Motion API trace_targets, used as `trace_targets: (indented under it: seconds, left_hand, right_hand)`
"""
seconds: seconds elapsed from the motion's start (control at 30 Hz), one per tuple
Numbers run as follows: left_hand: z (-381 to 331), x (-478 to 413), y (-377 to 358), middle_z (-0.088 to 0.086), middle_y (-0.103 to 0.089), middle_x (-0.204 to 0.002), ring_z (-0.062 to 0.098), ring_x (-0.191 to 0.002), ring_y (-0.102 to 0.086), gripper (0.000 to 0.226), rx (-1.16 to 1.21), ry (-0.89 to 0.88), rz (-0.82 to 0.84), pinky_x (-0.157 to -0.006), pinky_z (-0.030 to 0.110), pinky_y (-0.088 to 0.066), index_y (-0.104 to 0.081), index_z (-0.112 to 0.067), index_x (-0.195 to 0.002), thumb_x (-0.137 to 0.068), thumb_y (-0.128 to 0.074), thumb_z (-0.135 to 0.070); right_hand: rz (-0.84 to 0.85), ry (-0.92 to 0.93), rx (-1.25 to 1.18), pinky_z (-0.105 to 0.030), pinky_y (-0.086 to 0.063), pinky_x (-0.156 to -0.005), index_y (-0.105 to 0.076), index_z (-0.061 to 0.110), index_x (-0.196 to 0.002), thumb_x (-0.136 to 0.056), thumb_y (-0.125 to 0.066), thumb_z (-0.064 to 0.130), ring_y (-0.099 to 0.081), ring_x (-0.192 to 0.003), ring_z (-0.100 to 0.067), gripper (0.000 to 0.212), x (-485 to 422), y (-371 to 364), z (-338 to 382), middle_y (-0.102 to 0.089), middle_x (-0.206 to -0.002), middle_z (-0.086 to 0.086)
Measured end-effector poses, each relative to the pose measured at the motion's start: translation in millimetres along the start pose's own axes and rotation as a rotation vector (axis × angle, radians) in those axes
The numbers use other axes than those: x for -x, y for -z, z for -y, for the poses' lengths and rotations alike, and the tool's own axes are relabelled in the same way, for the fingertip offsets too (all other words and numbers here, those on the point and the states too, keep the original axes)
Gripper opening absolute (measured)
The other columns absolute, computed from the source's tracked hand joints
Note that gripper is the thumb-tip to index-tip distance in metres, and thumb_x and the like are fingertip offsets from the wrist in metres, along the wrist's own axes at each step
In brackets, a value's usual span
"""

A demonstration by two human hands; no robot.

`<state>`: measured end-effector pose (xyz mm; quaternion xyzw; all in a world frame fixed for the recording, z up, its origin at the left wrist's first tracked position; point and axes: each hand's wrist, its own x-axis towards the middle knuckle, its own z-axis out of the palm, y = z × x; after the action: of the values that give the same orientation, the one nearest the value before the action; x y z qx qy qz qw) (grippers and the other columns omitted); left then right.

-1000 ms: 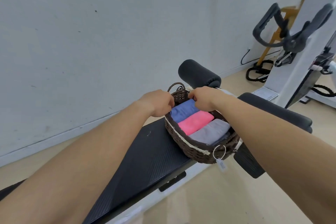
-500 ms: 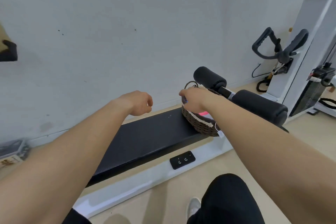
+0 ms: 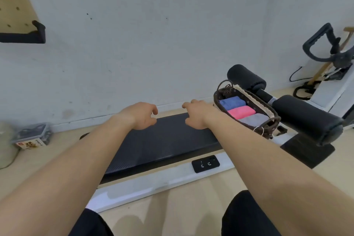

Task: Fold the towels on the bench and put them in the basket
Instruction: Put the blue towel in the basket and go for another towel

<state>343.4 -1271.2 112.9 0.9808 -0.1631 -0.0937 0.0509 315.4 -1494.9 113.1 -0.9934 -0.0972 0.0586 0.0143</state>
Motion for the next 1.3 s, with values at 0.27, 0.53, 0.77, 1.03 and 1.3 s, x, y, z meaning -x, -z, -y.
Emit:
trace_targets:
  seconds: [0.27, 0.53, 0.77, 1.03, 1.3]
  left_hand:
    - [81, -131, -64, 0.000, -0.048, -0.141, 0.023, -0.123, -0.052, 0.047, 0.054, 0.079, 0.010, -0.099, 0.039, -0.045, -0.046, -0.022, -0.141, -0.096, -0.051, -0.034]
    - [162, -143, -47, 0.006, -0.046, -0.142, 0.026, -0.125, -0.050, 0.054, 0.130, 0.264, 0.305, -0.105, 0.042, -0.042, -0.043, -0.019, -0.145, -0.096, -0.052, -0.040]
    - [178, -51, 136, 0.004, -0.050, -0.143, 0.023, -0.129, -0.048, 0.048, 0.273, 0.448, 0.348, -0.104, 0.035, -0.038, -0.049, -0.021, -0.140, -0.098, -0.052, -0.043]
    - [137, 82, 304, 0.001, -0.053, -0.136, 0.021, -0.121, -0.052, 0.041, 0.335, 0.542, 0.310, -0.105, 0.038, -0.041, -0.053, -0.025, -0.134, -0.098, -0.054, -0.042]
    - [126, 224, 377, 0.001, -0.053, -0.139, 0.021, -0.125, -0.051, 0.050, 0.448, 0.783, 0.114, -0.104, 0.036, -0.042, -0.045, -0.025, -0.142, -0.097, -0.054, -0.044]
  right_hand:
    - [0.098, -0.017, -0.002, -0.049, -0.043, -0.102, -0.037, 0.017, -0.146, -0.100, -0.039, 0.042, -0.038, -0.133, -0.032, 0.052, -158, -86, 3, -0.043, -0.145, -0.008]
    - [0.358, 0.071, 0.006, -0.049, -0.039, -0.104, -0.032, 0.019, -0.151, -0.102, -0.032, 0.048, -0.035, -0.137, -0.030, 0.057, -224, -62, 38, -0.036, -0.152, -0.008]
    - [0.436, 0.166, -0.025, -0.049, -0.041, -0.104, -0.033, 0.019, -0.150, -0.103, -0.029, 0.048, -0.035, -0.136, -0.030, 0.056, -185, 135, 88, -0.037, -0.151, -0.008]
    - [0.365, 0.343, -0.055, -0.048, -0.043, -0.101, -0.035, 0.018, -0.149, -0.103, -0.032, 0.046, -0.038, -0.134, -0.029, 0.054, -117, 337, 140, -0.040, -0.148, -0.007]
    - [0.327, 0.583, 0.017, -0.045, -0.041, -0.103, -0.033, 0.016, -0.150, -0.102, -0.036, 0.046, -0.038, -0.135, -0.031, 0.057, -76, 414, 248, -0.038, -0.149, -0.009]
